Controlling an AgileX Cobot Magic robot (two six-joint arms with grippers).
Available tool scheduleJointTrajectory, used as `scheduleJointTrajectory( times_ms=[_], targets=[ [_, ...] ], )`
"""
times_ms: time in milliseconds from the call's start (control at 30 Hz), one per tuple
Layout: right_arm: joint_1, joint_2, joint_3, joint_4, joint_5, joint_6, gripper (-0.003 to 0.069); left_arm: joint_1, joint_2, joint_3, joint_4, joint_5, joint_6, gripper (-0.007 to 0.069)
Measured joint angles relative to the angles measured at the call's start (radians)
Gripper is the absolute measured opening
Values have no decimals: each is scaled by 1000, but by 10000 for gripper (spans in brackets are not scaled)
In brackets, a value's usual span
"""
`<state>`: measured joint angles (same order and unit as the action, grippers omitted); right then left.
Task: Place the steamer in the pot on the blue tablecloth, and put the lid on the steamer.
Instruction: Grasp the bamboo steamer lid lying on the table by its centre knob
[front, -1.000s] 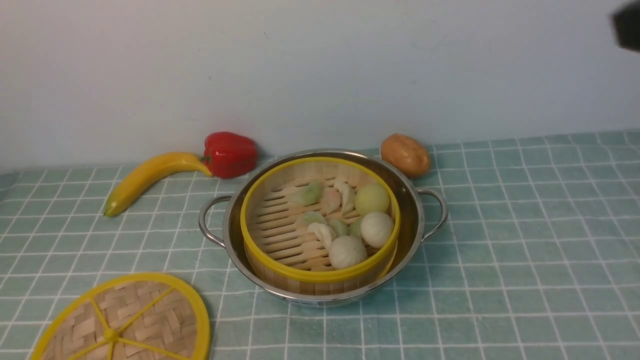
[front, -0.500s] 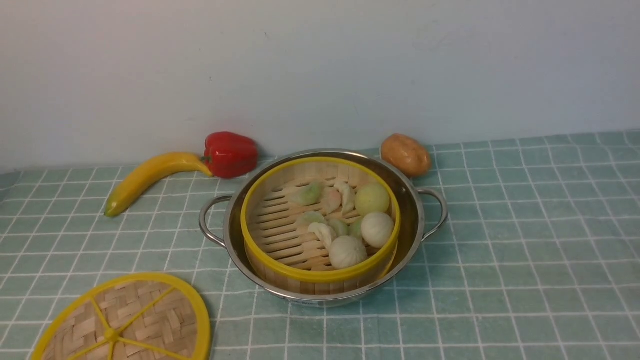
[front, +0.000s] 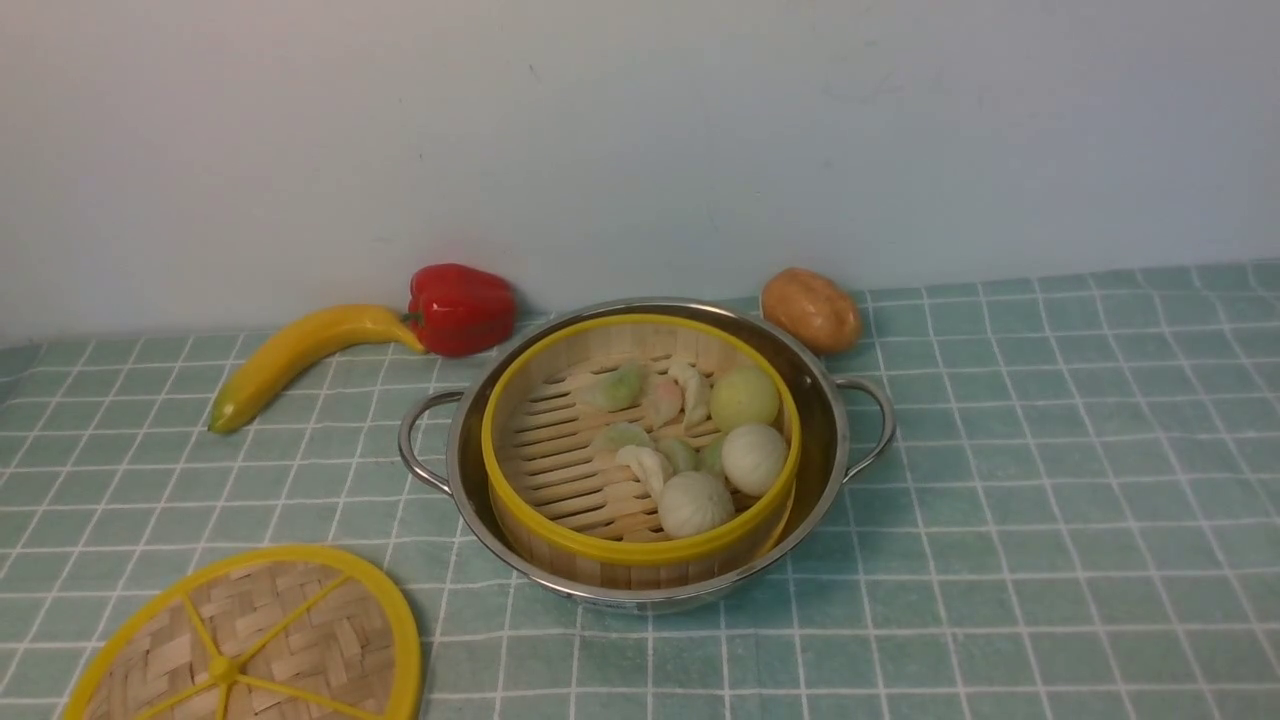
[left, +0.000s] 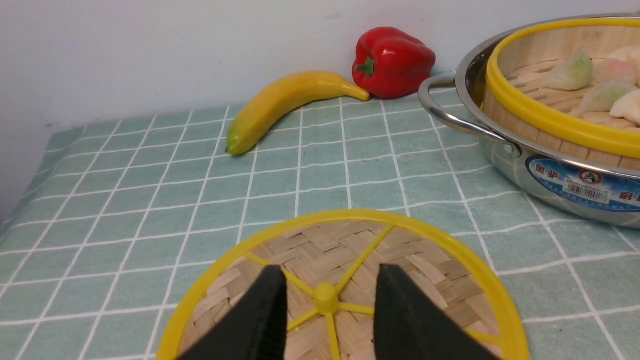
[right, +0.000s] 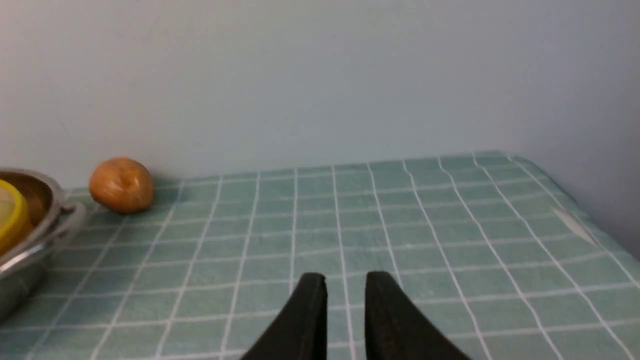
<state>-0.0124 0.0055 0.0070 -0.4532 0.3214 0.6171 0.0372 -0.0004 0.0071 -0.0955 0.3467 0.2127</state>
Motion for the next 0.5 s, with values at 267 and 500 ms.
scheduleJointTrajectory(
  times_ms=[267,500],
  targets=[
    [0,0,1,19,18,1,168,0,0,0,0,0,0,244],
    [7,0,1,39,-49,1,192,0,0,0,0,0,0,244]
  ],
)
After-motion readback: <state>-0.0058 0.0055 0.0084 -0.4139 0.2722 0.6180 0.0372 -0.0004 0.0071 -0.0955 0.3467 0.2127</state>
